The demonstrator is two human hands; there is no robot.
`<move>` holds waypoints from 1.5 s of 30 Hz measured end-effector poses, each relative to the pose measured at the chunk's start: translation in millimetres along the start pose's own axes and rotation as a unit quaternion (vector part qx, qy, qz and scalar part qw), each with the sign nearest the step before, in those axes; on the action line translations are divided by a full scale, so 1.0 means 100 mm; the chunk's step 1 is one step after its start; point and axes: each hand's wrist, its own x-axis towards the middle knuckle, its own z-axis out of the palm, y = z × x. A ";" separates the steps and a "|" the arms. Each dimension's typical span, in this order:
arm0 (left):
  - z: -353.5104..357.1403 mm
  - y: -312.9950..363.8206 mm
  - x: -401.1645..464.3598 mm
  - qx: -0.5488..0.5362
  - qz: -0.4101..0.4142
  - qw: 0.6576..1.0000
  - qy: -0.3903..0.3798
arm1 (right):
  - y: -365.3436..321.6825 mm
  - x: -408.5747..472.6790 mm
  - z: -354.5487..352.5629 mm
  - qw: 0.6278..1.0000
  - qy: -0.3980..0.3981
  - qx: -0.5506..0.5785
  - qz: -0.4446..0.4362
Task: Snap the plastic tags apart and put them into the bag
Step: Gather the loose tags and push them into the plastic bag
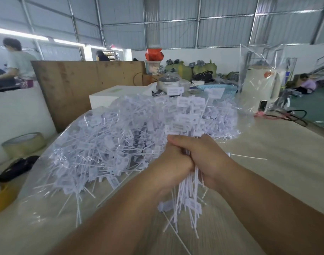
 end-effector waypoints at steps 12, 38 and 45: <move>-0.90 0.02 -0.36 0.388 0.193 0.856 0.282 | -0.07 0.22 -0.17 0.995 0.012 -0.096 -0.034; -1.31 -0.03 -0.20 0.412 0.220 0.837 0.286 | 0.11 0.41 0.75 0.753 -0.169 -0.567 -0.288; -1.43 -0.15 -0.29 0.500 0.186 0.801 0.271 | -0.07 0.56 0.96 0.893 -0.136 -0.397 -0.164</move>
